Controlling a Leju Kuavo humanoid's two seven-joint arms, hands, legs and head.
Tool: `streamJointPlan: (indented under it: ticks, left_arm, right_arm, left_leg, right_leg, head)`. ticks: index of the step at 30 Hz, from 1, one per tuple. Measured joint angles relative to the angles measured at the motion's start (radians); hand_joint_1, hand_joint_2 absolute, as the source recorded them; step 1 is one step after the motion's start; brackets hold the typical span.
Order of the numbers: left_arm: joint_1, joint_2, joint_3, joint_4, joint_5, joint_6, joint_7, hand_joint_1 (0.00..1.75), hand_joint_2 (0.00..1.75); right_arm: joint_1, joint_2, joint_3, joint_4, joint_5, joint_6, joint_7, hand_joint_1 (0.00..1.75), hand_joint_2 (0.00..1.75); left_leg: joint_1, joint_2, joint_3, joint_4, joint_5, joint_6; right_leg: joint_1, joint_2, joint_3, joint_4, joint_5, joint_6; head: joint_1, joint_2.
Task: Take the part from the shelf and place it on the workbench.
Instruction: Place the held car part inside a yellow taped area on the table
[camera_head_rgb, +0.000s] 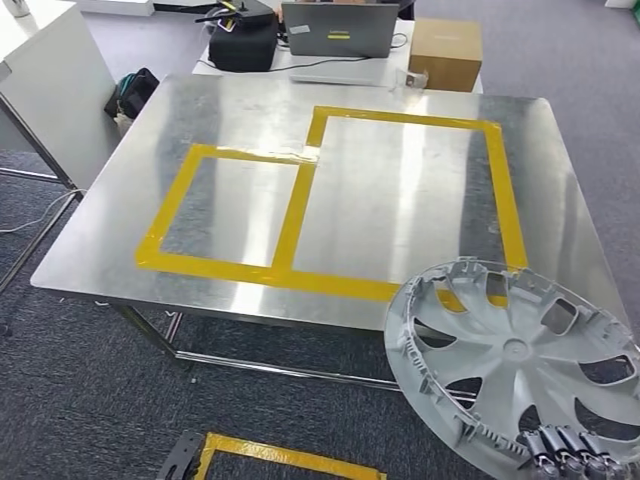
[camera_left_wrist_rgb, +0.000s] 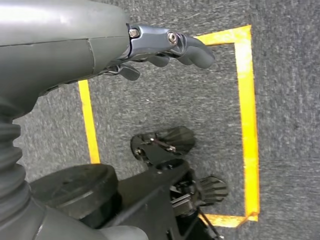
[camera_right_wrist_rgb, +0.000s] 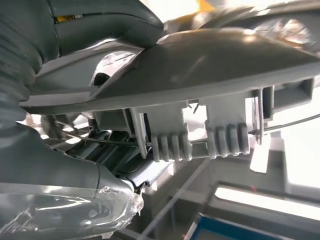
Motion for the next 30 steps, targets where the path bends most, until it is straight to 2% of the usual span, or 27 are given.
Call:
streamJointPlan:
  ticks: [1,3,4,5,7,11,16,18,20,21,22,24,25,26,27,28,29,30]
  left_arm:
    - [-0.002,0.0,0.005,0.0,0.003,0.002,0.002,0.0,1.75]
    - [-0.006,0.0,0.013,0.0,0.005,0.004,0.005,0.0,1.75]
    - [-0.008,0.0,0.015,0.0,0.005,0.004,0.005,0.0,1.75]
    - [-0.009,0.0,0.018,0.0,0.006,0.004,0.005,0.0,1.75]
    - [-0.01,0.0,0.024,0.0,0.009,0.004,0.006,0.0,1.75]
    - [-0.01,0.0,0.032,0.0,0.012,0.005,0.008,0.0,1.75]
    - [-0.01,0.0,0.035,0.0,0.012,0.008,0.009,0.0,1.75]
    - [-0.011,0.001,0.036,0.0,0.012,0.011,0.011,0.0,1.75]
    - [-0.012,0.001,0.038,0.0,0.012,0.02,0.019,0.0,1.75]
    - [-0.013,0.0,0.038,0.0,0.012,0.025,0.022,0.0,1.75]
    - [-0.014,-0.001,0.039,0.0,0.012,0.029,0.025,0.0,1.75]
    - [-0.013,0.0,0.039,0.0,0.011,0.032,0.026,0.0,1.75]
    - [-0.012,0.0,0.04,0.0,0.011,0.033,0.026,0.0,1.75]
    - [-0.011,-0.001,0.04,0.0,0.011,0.033,0.027,0.0,1.75]
    - [-0.01,-0.001,0.041,0.0,0.011,0.033,0.027,0.0,1.75]
    - [-0.009,-0.001,0.041,0.0,0.011,0.033,0.027,0.0,1.75]
    - [-0.008,0.0,0.043,0.0,0.011,0.034,0.027,0.0,1.75]
    - [-0.008,0.004,0.045,-0.001,0.011,0.034,0.027,0.0,1.75]
  right_arm:
    - [0.002,0.008,-0.008,-0.002,0.0,0.002,-0.006,1.75,1.75]
    - [0.002,0.023,-0.022,-0.004,0.0,0.005,-0.014,1.75,1.75]
    - [0.002,0.028,-0.026,-0.004,0.0,0.005,-0.015,1.75,1.75]
    - [0.002,0.032,-0.031,-0.005,0.0,0.006,-0.016,1.75,1.75]
    - [0.003,0.039,-0.04,-0.005,0.0,0.011,-0.018,1.75,1.75]
    - [0.003,0.048,-0.053,-0.005,0.0,0.02,-0.019,1.75,1.75]
    - [0.003,0.052,-0.064,-0.005,0.0,0.021,-0.019,1.75,1.75]
    - [0.003,0.055,-0.066,-0.006,0.0,0.024,-0.019,1.75,1.75]
    - [0.007,0.059,-0.069,-0.01,0.0,0.034,-0.018,1.75,1.75]
    - [0.009,0.061,-0.072,-0.012,0.0,0.04,-0.018,1.75,1.75]
    - [0.011,0.062,-0.074,-0.013,0.0,0.044,-0.018,1.75,1.75]
    - [0.013,0.064,-0.08,-0.013,0.0,0.047,-0.017,1.75,1.75]
    - [0.014,0.064,-0.083,-0.013,0.0,0.049,-0.016,1.75,1.75]
    - [0.016,0.064,-0.086,-0.013,0.0,0.05,-0.015,1.75,1.75]
    - [0.019,0.064,-0.088,-0.013,0.0,0.052,-0.015,1.75,1.75]
    - [0.022,0.064,-0.089,-0.013,0.0,0.053,-0.015,1.75,1.75]
    - [0.023,0.064,-0.089,-0.012,0.0,0.054,-0.015,1.75,1.75]
    - [0.023,0.065,-0.089,-0.012,0.0,0.055,-0.015,1.75,1.75]
  left_leg:
    - [0.0,0.001,0.006,-0.004,0.001,0.007]
    - [0.0,0.003,0.014,-0.019,-0.003,0.029]
    - [0.0,0.003,0.018,-0.027,-0.003,0.036]
    - [0.0,0.003,0.022,-0.035,-0.004,0.037]
    - [0.0,0.004,0.026,-0.046,-0.004,0.028]
    - [0.0,0.005,0.03,-0.056,-0.005,0.003]
    - [0.0,0.005,0.03,-0.058,-0.004,-0.009]
    - [-0.002,0.005,0.032,-0.06,-0.003,0.0]
    - [0.003,0.007,0.05,-0.092,0.012,0.014]
    - [0.006,0.008,0.061,-0.113,0.021,0.018]
    - [0.011,0.009,0.073,-0.13,0.027,0.019]
    - [0.015,0.01,0.084,-0.137,0.022,0.016]
    - [0.018,0.011,0.09,-0.137,0.015,0.012]
    - [0.022,0.011,0.099,-0.137,0.007,0.006]
    - [0.028,0.01,0.111,-0.136,-0.001,-0.001]
    - [0.036,0.008,0.124,-0.135,-0.013,-0.011]
    - [0.043,0.007,0.136,-0.132,-0.025,-0.022]
    - [0.047,0.006,0.146,-0.125,-0.04,-0.034]
  right_leg:
    - [0.0,0.001,0.004,-0.004,0.004,-0.002]
    - [0.001,0.005,0.009,-0.008,0.004,-0.001]
    - [0.001,0.006,0.009,-0.01,0.002,-0.003]
    - [0.001,0.007,0.009,-0.011,0.0,-0.006]
    - [0.002,0.007,0.01,-0.012,-0.003,-0.01]
    - [0.002,0.007,0.01,-0.012,-0.006,-0.015]
    - [0.002,0.007,0.011,-0.013,-0.006,-0.016]
    - [-0.002,0.007,0.016,-0.023,-0.001,-0.008]
    - [-0.004,0.007,0.017,-0.032,0.004,0.002]
    - [-0.003,0.007,0.01,-0.02,-0.004,0.004]
    - [-0.002,0.007,-0.008,0.016,-0.021,0.007]
    - [-0.007,0.007,-0.066,0.133,-0.068,0.015]
    - [-0.012,0.006,-0.093,0.183,-0.079,0.022]
    - [-0.017,0.006,-0.105,0.202,-0.073,0.031]
    - [-0.023,0.005,-0.097,0.183,-0.048,0.041]
    - [-0.032,0.004,-0.071,0.127,-0.011,0.054]
    - [-0.038,0.005,-0.041,0.071,0.01,0.07]
    - [-0.042,0.008,-0.012,0.023,0.018,0.077]
  head:
    - [-0.001,0.0]
    - [-0.003,0.0]
    - [-0.003,0.0]
    - [-0.003,0.0]
    - [-0.003,0.0]
    - [-0.003,0.0]
    - [-0.002,0.0]
    - [-0.003,0.0]
    - [-0.004,0.0]
    - [-0.003,0.0]
    - [0.0,0.0]
    - [0.003,0.0]
    - [0.004,0.0]
    - [0.004,0.0]
    - [0.004,0.0]
    - [0.004,0.0]
    - [0.005,0.0]
    - [0.011,0.0]
